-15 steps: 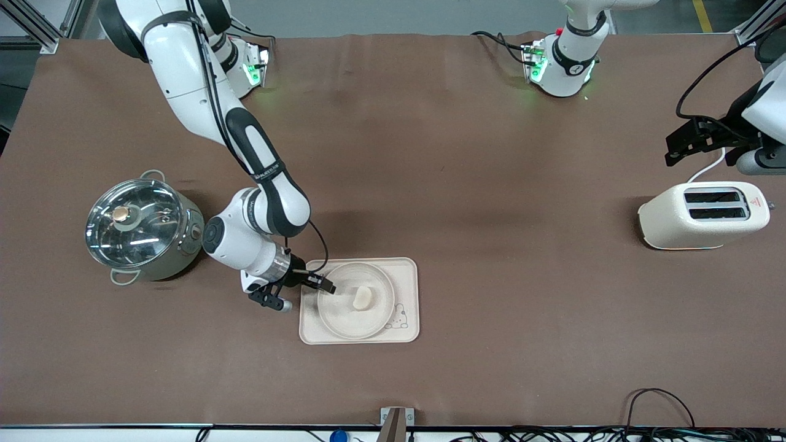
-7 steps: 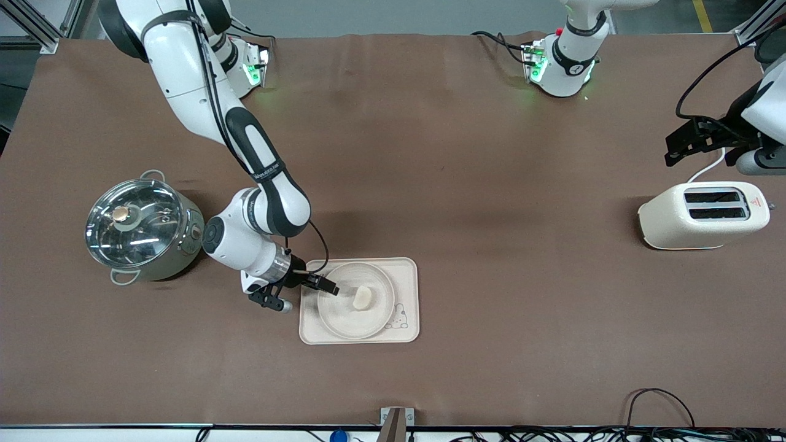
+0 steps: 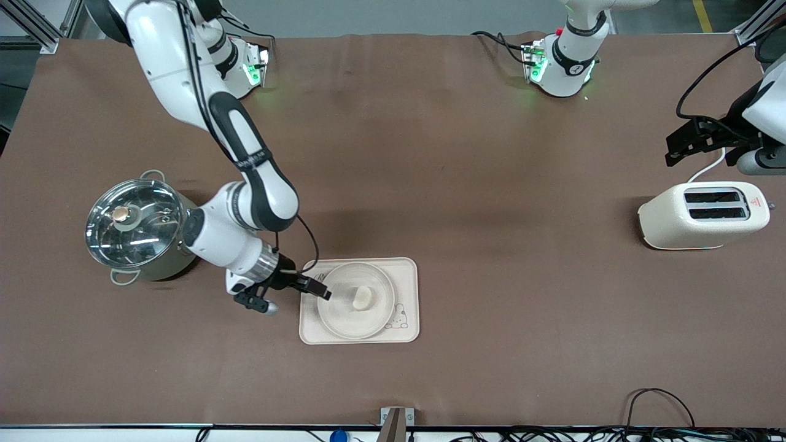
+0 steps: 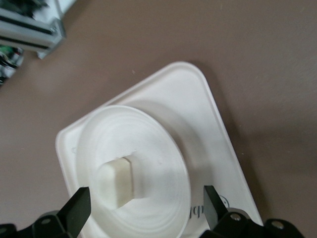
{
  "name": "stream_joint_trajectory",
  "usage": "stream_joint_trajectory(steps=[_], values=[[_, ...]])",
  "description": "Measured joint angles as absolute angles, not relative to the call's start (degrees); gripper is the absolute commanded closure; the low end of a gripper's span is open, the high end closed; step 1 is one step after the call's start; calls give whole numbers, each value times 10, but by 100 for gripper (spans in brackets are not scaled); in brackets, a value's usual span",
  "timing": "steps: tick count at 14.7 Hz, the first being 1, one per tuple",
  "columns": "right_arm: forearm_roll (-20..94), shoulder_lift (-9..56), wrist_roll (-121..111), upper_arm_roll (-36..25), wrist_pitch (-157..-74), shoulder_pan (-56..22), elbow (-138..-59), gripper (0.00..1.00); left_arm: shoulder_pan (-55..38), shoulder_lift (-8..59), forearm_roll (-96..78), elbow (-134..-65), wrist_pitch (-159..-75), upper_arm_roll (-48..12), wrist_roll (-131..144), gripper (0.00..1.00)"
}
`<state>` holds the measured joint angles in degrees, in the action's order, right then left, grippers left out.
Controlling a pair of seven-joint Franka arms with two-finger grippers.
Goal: Place bun in plate and plate on tray
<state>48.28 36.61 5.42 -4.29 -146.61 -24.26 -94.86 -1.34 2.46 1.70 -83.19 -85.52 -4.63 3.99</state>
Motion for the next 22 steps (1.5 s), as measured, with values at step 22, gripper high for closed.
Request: stream_joint_trajectory(steps=[22], values=[[-72,-11,-7,-175,-870,-147,-894,0,-14,25,17,-829,-855,-46,40,0]])
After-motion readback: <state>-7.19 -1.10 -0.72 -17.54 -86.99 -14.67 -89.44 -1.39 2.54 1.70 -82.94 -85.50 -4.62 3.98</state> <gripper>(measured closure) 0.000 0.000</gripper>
